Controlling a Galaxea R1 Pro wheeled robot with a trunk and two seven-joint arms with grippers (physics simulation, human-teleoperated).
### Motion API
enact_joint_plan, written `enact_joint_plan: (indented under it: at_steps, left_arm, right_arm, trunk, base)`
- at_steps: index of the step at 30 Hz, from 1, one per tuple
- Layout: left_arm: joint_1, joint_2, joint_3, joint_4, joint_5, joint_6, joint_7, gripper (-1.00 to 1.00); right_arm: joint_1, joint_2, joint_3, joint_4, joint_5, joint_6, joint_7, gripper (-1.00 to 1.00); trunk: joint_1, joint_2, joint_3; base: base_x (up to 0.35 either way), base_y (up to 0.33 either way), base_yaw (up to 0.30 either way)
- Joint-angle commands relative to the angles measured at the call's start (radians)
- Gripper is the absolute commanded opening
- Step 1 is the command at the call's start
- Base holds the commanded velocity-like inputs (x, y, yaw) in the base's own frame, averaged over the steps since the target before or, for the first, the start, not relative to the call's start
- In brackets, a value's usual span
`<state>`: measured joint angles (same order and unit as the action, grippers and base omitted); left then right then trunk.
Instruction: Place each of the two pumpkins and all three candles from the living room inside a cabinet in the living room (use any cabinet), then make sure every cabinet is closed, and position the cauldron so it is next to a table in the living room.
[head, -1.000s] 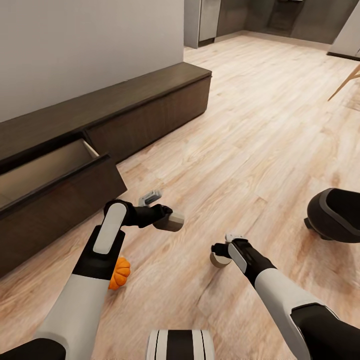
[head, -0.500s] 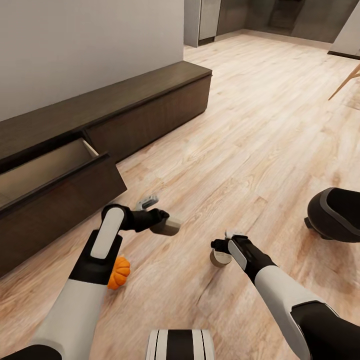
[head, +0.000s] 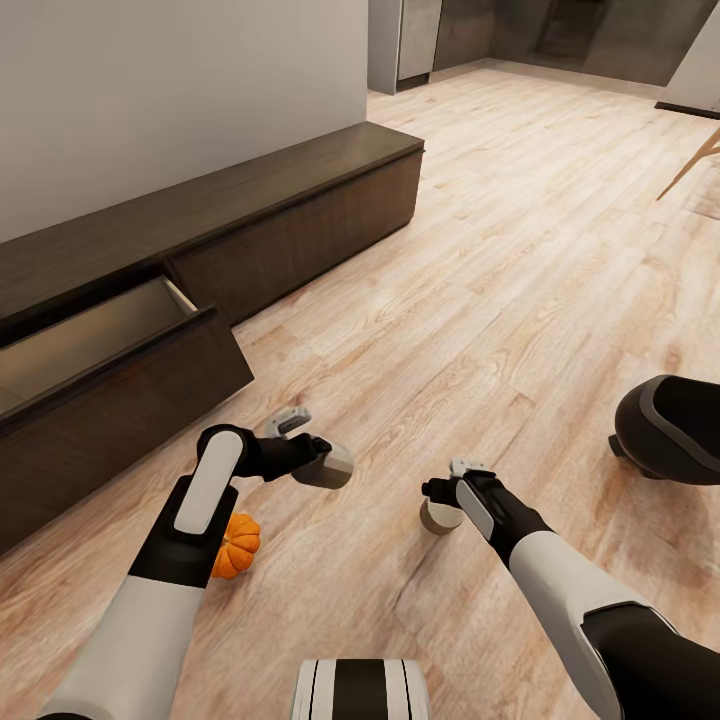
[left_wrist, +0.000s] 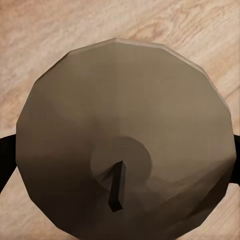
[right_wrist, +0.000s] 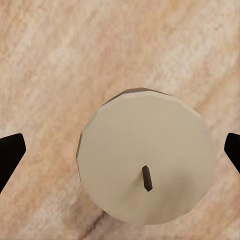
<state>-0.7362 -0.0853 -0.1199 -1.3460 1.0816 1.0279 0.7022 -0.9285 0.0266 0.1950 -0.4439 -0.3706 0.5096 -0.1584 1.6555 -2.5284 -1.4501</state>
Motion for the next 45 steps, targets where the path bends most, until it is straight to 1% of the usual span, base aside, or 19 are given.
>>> enact_joint_plan:
  at_steps: [1, 4, 10, 18, 25, 39, 45]
  left_arm:
    - [-0.001, 0.000, 0.000, -0.001, 0.010, 0.001, 0.010, -1.00]
    - [-0.006, -0.004, -0.003, -0.003, 0.009, 0.002, 0.011, -1.00]
    - [0.015, 0.004, -0.006, -0.017, 0.014, 0.003, 0.006, -1.00]
    - [0.018, 0.005, -0.005, -0.021, 0.014, 0.003, 0.005, -1.00]
    - [0.018, 0.005, -0.005, -0.020, 0.012, 0.003, 0.008, -1.00]
    - [0.018, 0.005, -0.003, -0.020, 0.015, 0.003, 0.008, -1.00]
    - [0.018, 0.005, -0.003, -0.020, 0.013, 0.003, 0.009, -1.00]
  right_arm:
    - [0.000, -0.001, 0.008, -0.002, -0.011, 0.004, -0.009, 1.00]
    - [0.000, 0.000, 0.008, -0.002, -0.010, 0.003, -0.009, 1.00]
    - [0.003, -0.004, 0.005, 0.002, -0.010, 0.005, -0.011, 1.00]
    - [0.004, -0.004, 0.004, 0.002, -0.010, 0.006, -0.012, 1.00]
    - [0.004, -0.004, 0.004, 0.002, -0.010, 0.006, -0.012, 1.00]
    - [0.004, -0.005, 0.004, 0.002, -0.010, 0.005, -0.013, 1.00]
    - [0.004, -0.004, 0.004, 0.001, -0.010, 0.005, -0.013, 1.00]
  trunk:
    - [0.000, 0.000, -0.001]
    - [0.000, 0.000, -0.001]
    - [0.000, 0.000, -0.001]
    - [0.000, 0.000, -0.001]
    - [0.003, -0.002, -0.028]
    - [0.003, -0.002, -0.028]
    - [0.006, -0.003, -0.051]
  base:
    - [0.000, 0.000, 0.000]
    - [0.000, 0.000, 0.000]
    - [0.000, 0.000, 0.000]
    - [0.000, 0.000, -0.027]
    - [0.000, 0.000, -0.014]
    - [0.000, 0.000, -0.036]
    - [0.000, 0.000, -0.007]
